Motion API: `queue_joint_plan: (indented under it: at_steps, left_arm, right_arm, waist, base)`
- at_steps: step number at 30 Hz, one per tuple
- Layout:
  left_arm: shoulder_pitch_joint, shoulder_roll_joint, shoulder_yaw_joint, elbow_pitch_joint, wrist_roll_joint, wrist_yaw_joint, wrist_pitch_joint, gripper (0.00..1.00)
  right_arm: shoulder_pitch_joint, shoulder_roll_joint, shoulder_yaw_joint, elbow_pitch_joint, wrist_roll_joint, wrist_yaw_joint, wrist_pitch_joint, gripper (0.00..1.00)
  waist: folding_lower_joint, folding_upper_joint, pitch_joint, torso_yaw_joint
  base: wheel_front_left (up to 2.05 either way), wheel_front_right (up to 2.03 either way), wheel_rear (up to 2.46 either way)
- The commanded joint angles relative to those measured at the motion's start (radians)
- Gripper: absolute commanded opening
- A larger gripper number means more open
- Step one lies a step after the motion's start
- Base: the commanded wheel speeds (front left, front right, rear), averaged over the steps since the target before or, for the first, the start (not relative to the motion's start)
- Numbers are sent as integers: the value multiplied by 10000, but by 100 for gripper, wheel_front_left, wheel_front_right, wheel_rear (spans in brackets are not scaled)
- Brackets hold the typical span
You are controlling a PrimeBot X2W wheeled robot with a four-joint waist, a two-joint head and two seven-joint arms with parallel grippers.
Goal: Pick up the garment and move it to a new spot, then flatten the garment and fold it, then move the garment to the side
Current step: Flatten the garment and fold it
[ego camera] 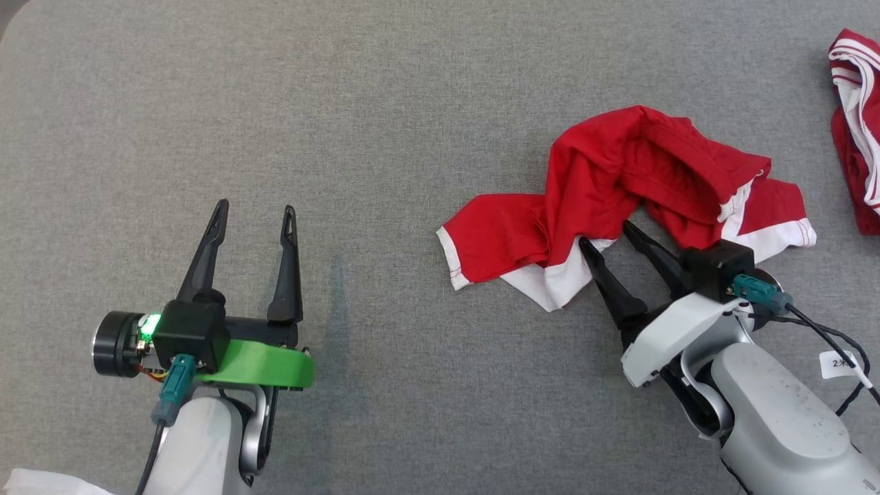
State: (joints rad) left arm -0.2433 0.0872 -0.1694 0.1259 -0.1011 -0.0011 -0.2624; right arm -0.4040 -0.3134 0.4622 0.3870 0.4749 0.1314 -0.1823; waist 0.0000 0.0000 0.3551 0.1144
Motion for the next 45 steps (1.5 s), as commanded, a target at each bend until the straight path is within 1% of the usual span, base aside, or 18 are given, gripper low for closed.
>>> queue_joint_plan:
  at_steps: [1, 5, 8, 10, 13, 18, 22, 25, 26, 27, 28, 35, 39, 45]
  left_arm:
    - [-188, -5, -9, 2, 93, -47, -29, 100]
    - [-138, -21, -6, 1, 117, -50, -29, 100]
    - [-48, -19, 18, -17, 130, -55, -29, 100]
    - [40, -9, 53, -20, 149, -33, -29, 100]
    - [167, 23, 124, 3, 154, 7, -29, 100]
    - [304, 61, 184, 28, 154, 7, -29, 100]
    - [355, 90, 193, 46, 168, -5, -29, 100]
    - [342, 100, 191, 34, 181, -24, -29, 100]
    - [341, 99, 185, 34, 182, -29, -29, 100]
    - [337, 99, 175, 43, 188, -38, -29, 100]
    - [337, 103, 168, 55, 194, -43, -29, 100]
    - [661, 177, 283, 122, 138, 42, -29, 100]
    - [956, 207, 369, 94, 89, 127, -29, 100]
    - [1226, 248, 387, -21, 108, 211, -29, 100]
  right_arm:
    - [-154, -41, 130, 102, 176, -17, -88, 0]
    - [-263, -251, 348, 171, 341, -17, -403, 0]
    - [-9, -368, 168, -135, 273, -17, -615, 0]
    - [301, -432, -124, -443, 119, -17, -681, 0]
    - [973, -436, -865, -1010, -219, -17, -737, 0]
    - [2393, -136, -2445, -1998, -896, -17, -527, 0]
    - [3445, 443, -3689, -2692, -1405, -18, -17, 0]
    - [3917, 922, -4210, -2975, -1633, -17, 344, 0]
    - [3997, 1016, -4272, -3027, -1695, -17, 412, 13]
    - [4061, 1105, -4307, -3107, -1772, -17, 480, 49]
    - [4094, 1164, -4306, -3184, -1830, -17, 466, 100]
    - [4400, 1374, -4118, -3967, -2104, -17, 162, 100]
    - [4524, 1319, -4069, -4493, -2256, -17, 14, 100]
    - [4423, 1200, -4365, -4931, -2422, -17, 116, 100]
  waist:
    - [0, 0, -22, -11]
    - [0, 0, -91, -57]
    - [0, 0, -159, -111]
    - [0, 0, -217, -168]
    - [0, 0, -356, -302]
    - [0, 0, -508, -496]
    - [0, 0, -564, -597]
    - [0, 0, -559, -631]
    - [0, 0, -563, -634]
    - [0, 0, -570, -634]
    - [0, 0, -584, -632]
    - [0, 0, -1005, -700]
    - [0, 0, -1295, -762]
    - [0, 0, -1612, -717]
  base:
    - [0, 0, 0]
    - [0, 0, 0]
    - [0, 0, 0]
    - [0, 0, 0]
    - [0, 0, 0]
    - [0, 0, 0]
    - [0, 0, 0]
    - [0, 0, 0]
    - [0, 0, 0]
    - [0, 0, 0]
    - [0, 0, 0]
    - [0, 0, 0]
    - [0, 0, 0]
    - [0, 0, 0]
